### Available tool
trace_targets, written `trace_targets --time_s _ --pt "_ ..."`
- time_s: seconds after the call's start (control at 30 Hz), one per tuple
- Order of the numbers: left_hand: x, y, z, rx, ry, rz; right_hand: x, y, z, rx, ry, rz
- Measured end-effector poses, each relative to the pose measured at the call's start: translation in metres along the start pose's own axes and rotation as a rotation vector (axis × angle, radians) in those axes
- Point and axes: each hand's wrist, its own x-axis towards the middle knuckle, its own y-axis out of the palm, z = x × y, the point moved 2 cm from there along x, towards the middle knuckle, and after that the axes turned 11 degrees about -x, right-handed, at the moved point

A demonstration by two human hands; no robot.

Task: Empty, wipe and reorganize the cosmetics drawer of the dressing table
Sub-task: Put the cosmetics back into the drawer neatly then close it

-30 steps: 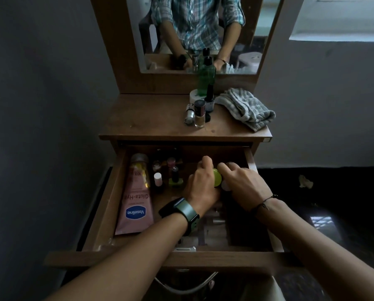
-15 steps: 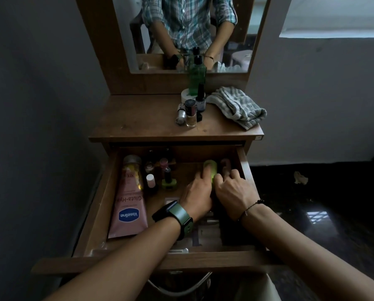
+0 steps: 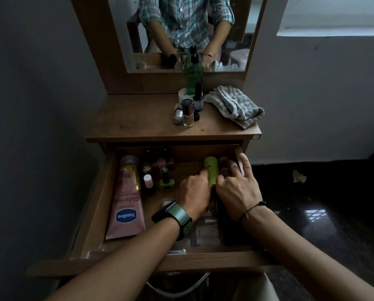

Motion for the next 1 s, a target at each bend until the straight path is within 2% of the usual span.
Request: trace_targets --time_s 0.17,0.3,0.53,0.77,0.9,1.0 --pt "-0.005 0.000 0.002 -0.004 0.043 -0.100 -0.002 0.002 -0.001 0.013 0.000 -0.042" --pt "-0.005 0.002 0.003 0.017 0.052 -0.115 0.001 0.008 0.000 -0.012 0.030 -0.075" --pt "-0.005 -0.002 0.003 0.027 0.053 -0.082 0.001 0.016 0.000 -0.053 0.062 -0.009" --pt "0.000 -0.003 0.002 -0.013 0.025 0.017 0.003 0.018 0.000 -0.002 0.177 -0.168" --pt "-0.003 -0.006 -0.001 -0.042 0.076 0.010 0.003 -0.007 -0.009 0.166 0.136 -0.237" --pt "-0.007 -0.027 -0.013 -0.152 0.149 -0.129 0.010 -0.037 -0.021 0.462 0.177 -0.383"
